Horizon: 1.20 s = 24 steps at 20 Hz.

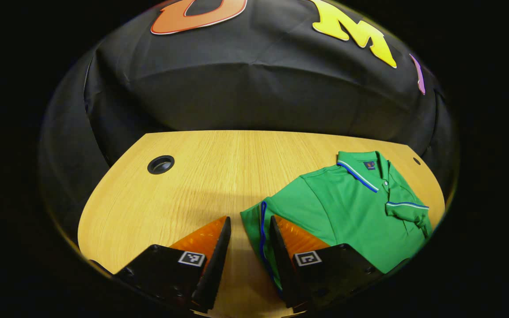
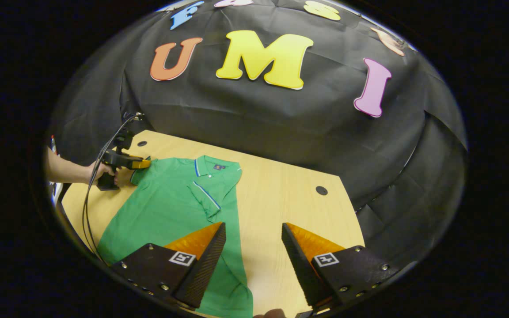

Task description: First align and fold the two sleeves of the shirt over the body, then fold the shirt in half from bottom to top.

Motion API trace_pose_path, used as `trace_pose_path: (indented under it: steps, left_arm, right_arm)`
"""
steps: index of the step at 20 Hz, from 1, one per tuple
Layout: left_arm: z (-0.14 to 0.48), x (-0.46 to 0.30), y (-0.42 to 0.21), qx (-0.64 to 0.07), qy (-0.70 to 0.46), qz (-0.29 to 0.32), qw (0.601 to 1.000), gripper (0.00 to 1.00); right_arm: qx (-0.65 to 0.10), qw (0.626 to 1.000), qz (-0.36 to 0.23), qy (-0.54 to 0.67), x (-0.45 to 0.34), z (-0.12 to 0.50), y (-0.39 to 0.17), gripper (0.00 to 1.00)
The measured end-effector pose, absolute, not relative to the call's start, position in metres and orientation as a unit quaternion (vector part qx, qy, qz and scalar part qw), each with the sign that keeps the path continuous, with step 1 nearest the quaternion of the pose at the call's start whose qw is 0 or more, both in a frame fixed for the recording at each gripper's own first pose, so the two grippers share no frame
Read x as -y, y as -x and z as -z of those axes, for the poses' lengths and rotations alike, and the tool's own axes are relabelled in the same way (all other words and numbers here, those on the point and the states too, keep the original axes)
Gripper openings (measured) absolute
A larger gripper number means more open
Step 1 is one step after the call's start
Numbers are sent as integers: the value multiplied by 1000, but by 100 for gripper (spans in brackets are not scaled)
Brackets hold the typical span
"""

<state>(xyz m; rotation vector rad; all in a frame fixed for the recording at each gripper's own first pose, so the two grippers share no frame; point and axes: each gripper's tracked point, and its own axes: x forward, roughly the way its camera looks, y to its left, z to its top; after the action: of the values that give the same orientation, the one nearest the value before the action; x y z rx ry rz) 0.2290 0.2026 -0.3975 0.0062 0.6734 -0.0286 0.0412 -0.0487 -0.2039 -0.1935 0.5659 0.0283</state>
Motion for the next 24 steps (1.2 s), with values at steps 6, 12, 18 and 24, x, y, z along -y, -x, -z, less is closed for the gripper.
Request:
trace_pose_path:
  steps: [6, 12, 18, 24]
  left_arm:
    - [395, -200, -229, -332, -11, 18, 943, 14]
    - [367, -180, -231, -309, -1, 48, 950, 3]
    - [304, -147, -239, -262, -23, 93, 960, 3]
    - [274, -81, -231, -248, -34, 143, 958, 3]
  right_arm:
    - [-284, 955, 5, 85, 64, 211, -43, 82]
    - [-277, 956, 49, 81, 89, 209, -38, 81]
    - [-278, 956, 75, 47, 105, 206, -23, 81]
    - [-259, 960, 99, 40, 127, 188, 3, 81]
